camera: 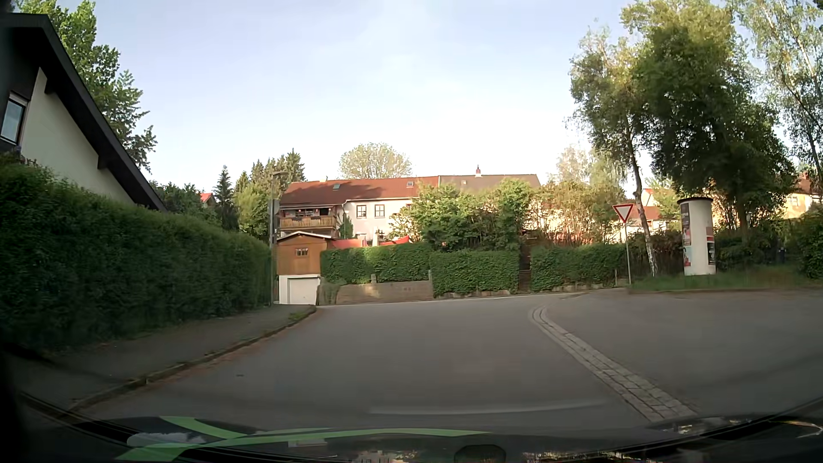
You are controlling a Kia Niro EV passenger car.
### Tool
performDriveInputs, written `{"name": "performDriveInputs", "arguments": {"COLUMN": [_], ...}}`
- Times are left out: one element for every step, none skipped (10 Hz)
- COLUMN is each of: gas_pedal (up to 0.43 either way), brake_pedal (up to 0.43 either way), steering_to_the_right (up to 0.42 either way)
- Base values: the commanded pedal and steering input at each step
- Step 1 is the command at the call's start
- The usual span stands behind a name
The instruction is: Follow the waypoints while adhering to traffic rules and regulations
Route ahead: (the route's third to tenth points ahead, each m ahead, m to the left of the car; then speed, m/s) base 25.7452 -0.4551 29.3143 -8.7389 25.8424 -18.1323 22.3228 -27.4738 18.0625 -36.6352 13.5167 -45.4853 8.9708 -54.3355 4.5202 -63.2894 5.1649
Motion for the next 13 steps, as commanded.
{"name": "performDriveInputs", "arguments": {"gas_pedal": [0.150, 0.150, 0.130, 0.020, 0.000, 0.000, 0.000, 0.067, 0.110, 0.118, 0.118, 0.118, 0.118], "brake_pedal": [0.000, 0.000, 0.000, 0.000, 0.000, 0.000, 0.000, 0.000, 0.000, 0.000, 0.000, 0.000, 0.000], "steering_to_the_right": [0.011, 0.011, 0.011, 0.011, 0.011, 0.011, 0.013, 0.015, 0.017, 0.019, 0.021, 0.021, 0.021]}}
